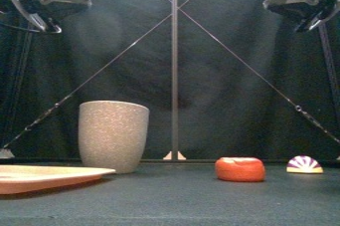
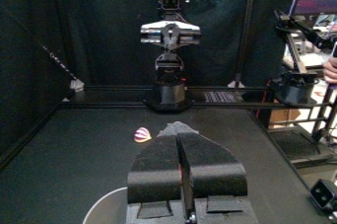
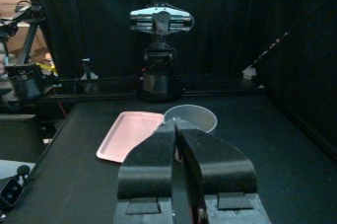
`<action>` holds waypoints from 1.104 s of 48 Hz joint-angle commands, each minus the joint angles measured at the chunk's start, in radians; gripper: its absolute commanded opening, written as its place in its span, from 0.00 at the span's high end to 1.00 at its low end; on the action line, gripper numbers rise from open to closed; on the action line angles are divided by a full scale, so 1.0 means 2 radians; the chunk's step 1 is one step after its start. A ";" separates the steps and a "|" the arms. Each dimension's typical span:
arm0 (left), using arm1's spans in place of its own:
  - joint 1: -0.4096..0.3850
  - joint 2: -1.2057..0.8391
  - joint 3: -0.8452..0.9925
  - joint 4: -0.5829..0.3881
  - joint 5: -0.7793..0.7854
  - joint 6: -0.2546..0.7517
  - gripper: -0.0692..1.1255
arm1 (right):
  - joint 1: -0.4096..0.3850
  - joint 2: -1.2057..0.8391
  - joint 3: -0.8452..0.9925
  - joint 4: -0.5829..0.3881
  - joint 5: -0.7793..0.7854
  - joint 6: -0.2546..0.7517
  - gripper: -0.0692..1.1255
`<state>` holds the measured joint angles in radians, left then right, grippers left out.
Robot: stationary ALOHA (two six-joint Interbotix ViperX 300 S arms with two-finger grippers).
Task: Pick the onion then place it in the grey bowl
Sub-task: Pick the onion
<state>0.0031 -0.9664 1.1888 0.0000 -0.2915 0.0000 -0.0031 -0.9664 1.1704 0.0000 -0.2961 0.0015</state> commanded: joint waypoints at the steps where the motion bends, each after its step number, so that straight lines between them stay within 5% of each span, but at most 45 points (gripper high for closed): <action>1: 0.005 0.003 -0.018 0.002 0.021 0.003 0.95 | -0.001 0.007 -0.002 0.002 0.003 0.004 0.91; 13: 0.015 -0.002 -0.035 0.008 0.073 0.004 0.94 | -0.018 0.009 -0.018 0.033 0.084 0.018 0.90; 19: 0.021 -0.002 -0.035 0.013 0.082 0.003 0.94 | -0.038 0.011 -0.021 0.063 0.110 0.023 0.80; 24: 0.025 -0.002 -0.035 0.012 0.083 0.002 0.94 | -0.054 0.011 -0.021 0.091 0.117 0.023 0.60; 34: 0.025 -0.002 -0.035 0.012 0.083 0.002 0.94 | -0.092 0.018 -0.015 0.138 0.126 0.023 0.03; 43: 0.025 -0.002 -0.033 0.012 0.083 0.002 0.94 | -0.136 0.059 0.007 0.127 0.158 0.018 0.11; 53: 0.026 -0.002 -0.031 0.012 0.083 0.003 0.94 | -0.170 0.137 0.027 0.035 0.219 0.021 0.11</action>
<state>0.0522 -0.9725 1.1490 0.0230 -0.1227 0.0046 -0.3267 -0.7332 1.2318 0.1319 0.1089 0.0430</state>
